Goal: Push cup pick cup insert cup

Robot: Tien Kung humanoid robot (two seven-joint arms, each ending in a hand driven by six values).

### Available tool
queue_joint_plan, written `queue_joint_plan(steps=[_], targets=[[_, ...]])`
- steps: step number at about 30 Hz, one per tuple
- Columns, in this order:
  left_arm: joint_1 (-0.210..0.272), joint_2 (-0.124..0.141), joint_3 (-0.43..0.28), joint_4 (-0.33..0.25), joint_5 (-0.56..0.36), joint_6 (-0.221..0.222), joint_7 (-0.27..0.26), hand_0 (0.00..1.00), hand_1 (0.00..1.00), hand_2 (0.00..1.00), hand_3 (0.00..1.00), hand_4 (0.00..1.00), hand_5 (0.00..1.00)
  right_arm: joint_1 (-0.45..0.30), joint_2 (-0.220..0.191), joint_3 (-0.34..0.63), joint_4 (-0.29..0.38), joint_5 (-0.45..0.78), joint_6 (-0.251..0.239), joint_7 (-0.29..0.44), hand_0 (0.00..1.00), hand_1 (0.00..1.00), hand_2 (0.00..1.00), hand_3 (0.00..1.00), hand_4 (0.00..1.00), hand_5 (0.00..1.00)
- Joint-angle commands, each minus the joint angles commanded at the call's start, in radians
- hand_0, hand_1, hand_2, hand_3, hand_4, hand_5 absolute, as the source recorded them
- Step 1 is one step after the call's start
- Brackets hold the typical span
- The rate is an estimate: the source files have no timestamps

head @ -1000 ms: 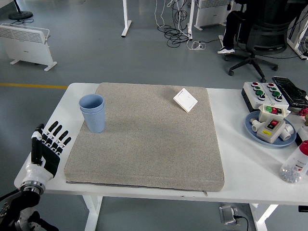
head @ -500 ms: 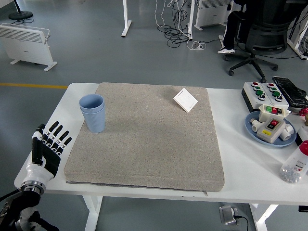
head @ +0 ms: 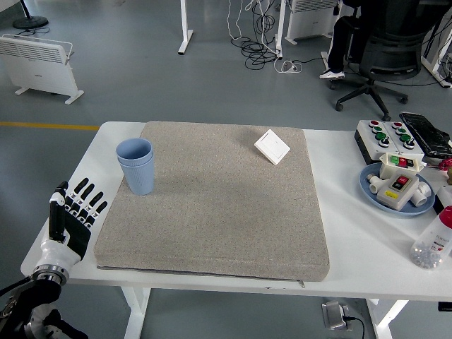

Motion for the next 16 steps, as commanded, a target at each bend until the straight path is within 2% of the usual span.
queue_joint_plan(steps=[16], targets=[[-0.008,0.0,0.004,0.013,-0.002,0.003,-0.011,0.86,0.888,0.952,0.872,0.593,0.998,0.007,0.001,0.001,0.0,0.0,0.0,0.001,0.759,0.663,0.682,0.565,0.1,0.467]])
